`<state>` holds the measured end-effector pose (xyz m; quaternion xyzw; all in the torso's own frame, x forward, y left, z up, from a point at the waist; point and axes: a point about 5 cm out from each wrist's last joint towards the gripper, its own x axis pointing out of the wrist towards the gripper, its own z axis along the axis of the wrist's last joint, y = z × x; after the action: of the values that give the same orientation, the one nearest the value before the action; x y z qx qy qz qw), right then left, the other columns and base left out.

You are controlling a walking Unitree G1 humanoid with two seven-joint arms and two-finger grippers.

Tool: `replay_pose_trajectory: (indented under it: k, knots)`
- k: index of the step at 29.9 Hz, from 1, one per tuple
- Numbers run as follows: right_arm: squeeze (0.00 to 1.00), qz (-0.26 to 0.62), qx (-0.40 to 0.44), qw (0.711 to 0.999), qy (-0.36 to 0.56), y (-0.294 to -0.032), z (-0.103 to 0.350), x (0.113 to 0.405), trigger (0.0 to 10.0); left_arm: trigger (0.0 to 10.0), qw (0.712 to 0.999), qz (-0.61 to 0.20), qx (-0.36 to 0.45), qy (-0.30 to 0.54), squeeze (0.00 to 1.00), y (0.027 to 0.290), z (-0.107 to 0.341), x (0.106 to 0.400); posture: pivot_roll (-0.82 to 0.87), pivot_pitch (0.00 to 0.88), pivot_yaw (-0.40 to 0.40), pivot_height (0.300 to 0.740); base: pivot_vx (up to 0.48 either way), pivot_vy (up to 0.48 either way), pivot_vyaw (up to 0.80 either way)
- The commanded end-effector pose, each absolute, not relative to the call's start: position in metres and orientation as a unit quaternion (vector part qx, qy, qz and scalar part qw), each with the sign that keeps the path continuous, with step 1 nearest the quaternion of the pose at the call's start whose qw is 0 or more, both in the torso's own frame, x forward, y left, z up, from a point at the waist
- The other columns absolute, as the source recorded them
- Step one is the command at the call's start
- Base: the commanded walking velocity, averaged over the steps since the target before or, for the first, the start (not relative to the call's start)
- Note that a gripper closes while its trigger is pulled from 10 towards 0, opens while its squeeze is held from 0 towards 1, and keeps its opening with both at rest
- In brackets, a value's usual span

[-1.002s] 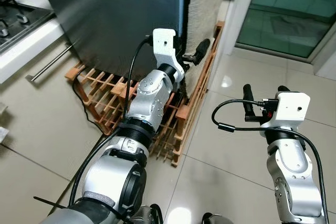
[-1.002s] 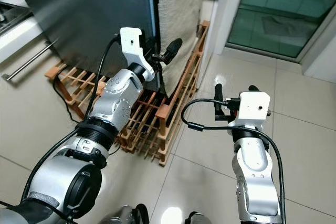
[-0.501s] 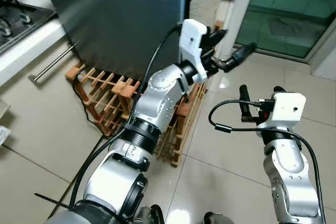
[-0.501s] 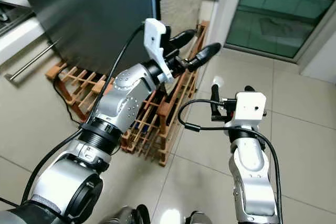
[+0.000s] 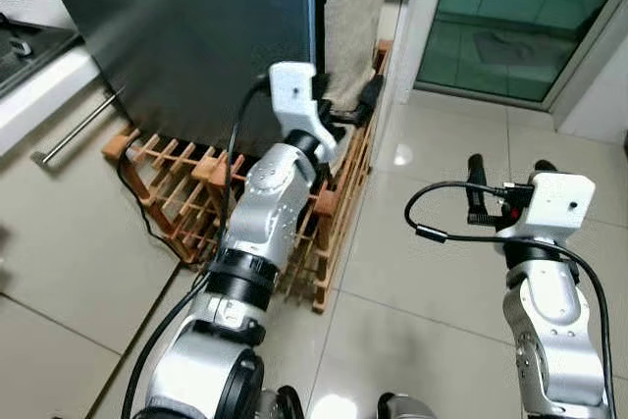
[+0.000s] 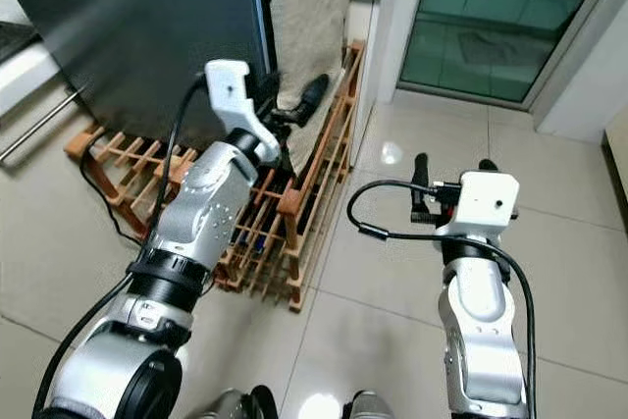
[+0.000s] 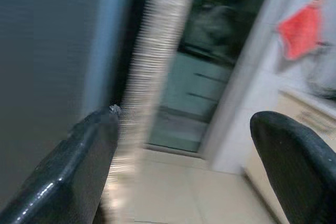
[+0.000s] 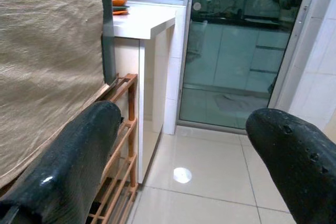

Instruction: Restocking fridge

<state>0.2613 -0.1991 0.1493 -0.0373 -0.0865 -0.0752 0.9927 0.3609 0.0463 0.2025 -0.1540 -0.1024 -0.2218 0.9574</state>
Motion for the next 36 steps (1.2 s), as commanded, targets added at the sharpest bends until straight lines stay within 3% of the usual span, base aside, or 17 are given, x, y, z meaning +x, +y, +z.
replay_pose_trajectory:
  k: [1, 25, 36]
  knots:
    - [0.0, -0.075, -0.038, 0.992, -0.089, -0.196, 0.149, 0.263, 10.0, 10.0, 0.963, -0.2, -0.148, -0.105, 0.0, 0.046, 0.205, 0.362, -0.19, 0.088, 0.063, 0.74, 0.0, 0.0, 0.0]
    - [0.0, -0.063, -0.035, 0.994, -0.081, -0.19, 0.144, 0.259, 10.0, 10.0, 0.969, -0.211, -0.112, -0.06, 0.0, 0.018, 0.2, 0.376, -0.21, 0.114, 0.081, 0.74, 0.0, 0.0, 0.0]
    - [0.0, -0.066, -0.032, 0.994, -0.079, -0.188, 0.143, 0.257, 10.0, 10.0, 0.966, -0.204, -0.147, -0.061, 0.0, 0.012, 0.21, 0.382, -0.21, 0.125, 0.086, 0.74, 0.0, 0.0, 0.0]
